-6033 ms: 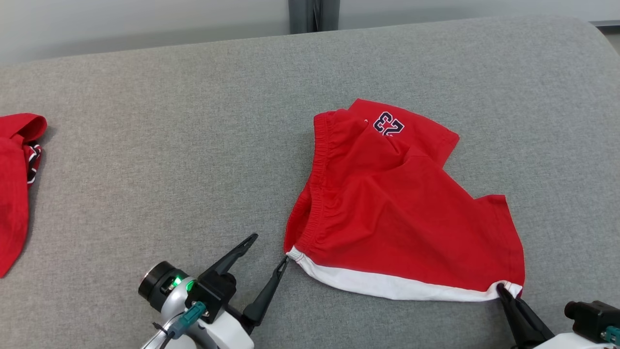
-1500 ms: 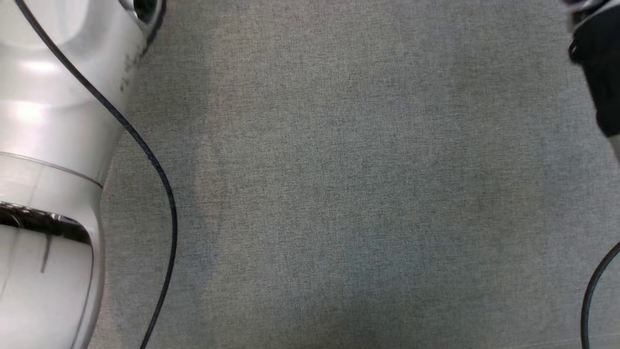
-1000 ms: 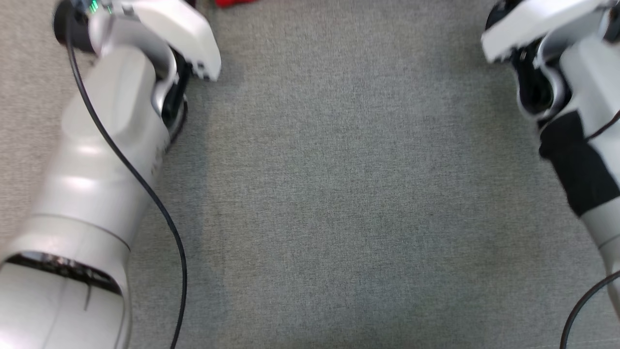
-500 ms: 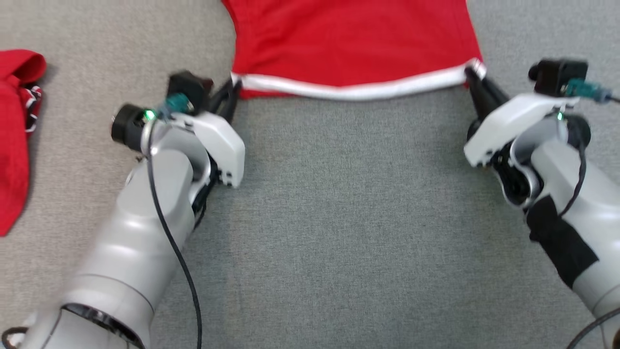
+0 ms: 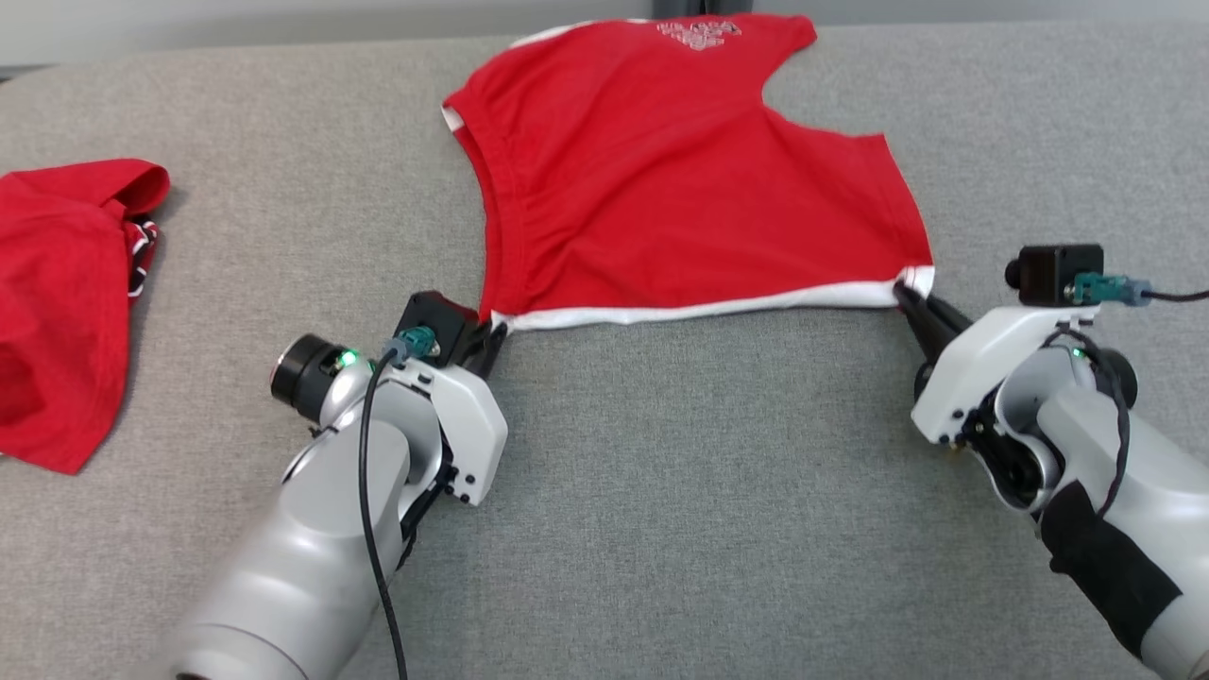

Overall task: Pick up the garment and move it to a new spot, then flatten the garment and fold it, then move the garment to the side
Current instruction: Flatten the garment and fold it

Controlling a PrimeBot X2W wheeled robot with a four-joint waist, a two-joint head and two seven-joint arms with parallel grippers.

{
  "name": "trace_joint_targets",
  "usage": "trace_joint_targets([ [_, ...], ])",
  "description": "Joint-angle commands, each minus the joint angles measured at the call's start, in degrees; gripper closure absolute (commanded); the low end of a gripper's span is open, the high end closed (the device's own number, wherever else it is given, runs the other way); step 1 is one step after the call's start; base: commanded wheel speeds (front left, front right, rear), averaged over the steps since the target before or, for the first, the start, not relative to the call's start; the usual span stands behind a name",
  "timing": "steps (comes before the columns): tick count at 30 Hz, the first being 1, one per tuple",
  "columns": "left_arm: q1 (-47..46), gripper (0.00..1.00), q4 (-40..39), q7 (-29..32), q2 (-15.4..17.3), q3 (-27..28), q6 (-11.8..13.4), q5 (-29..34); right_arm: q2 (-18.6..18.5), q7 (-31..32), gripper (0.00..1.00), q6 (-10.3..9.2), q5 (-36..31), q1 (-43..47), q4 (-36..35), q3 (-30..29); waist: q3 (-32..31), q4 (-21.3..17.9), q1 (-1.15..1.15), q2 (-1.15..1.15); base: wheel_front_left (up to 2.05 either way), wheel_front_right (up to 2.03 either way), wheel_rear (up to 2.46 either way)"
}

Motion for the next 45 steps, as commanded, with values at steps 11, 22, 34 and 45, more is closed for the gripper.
trace_joint_targets([
  [11,7.13,1.0,-1.46,0.74,0.34,-2.34,-0.08,-5.45,-3.87,2.15,1.0,0.01,5.51,7.89,-4.03,5.6,-6.8,1.91,0.0,0.0,0.0,0.0,0.0],
  [22,14.01,1.0,-4.9,-2.29,0.31,-2.75,1.19,-7.61,-8.98,-0.07,1.0,0.01,9.97,14.17,-10.69,8.41,-10.87,2.89,0.0,0.0,0.0,0.0,0.0],
  [34,23.25,1.0,-17.93,-2.93,5.29,1.41,5.62,-3.87,-15.0,-3.01,1.0,0.01,12.01,20.51,-20.19,10.13,-11.46,3.12,0.0,0.0,0.0,0.0,0.0],
  [45,31.54,1.0,-25.61,-2.94,8.94,0.86,7.18,-1.72,-20.56,-1.63,1.0,0.01,14.33,26.19,-27.83,10.01,-12.38,2.73,0.0,0.0,0.0,0.0,0.0],
])
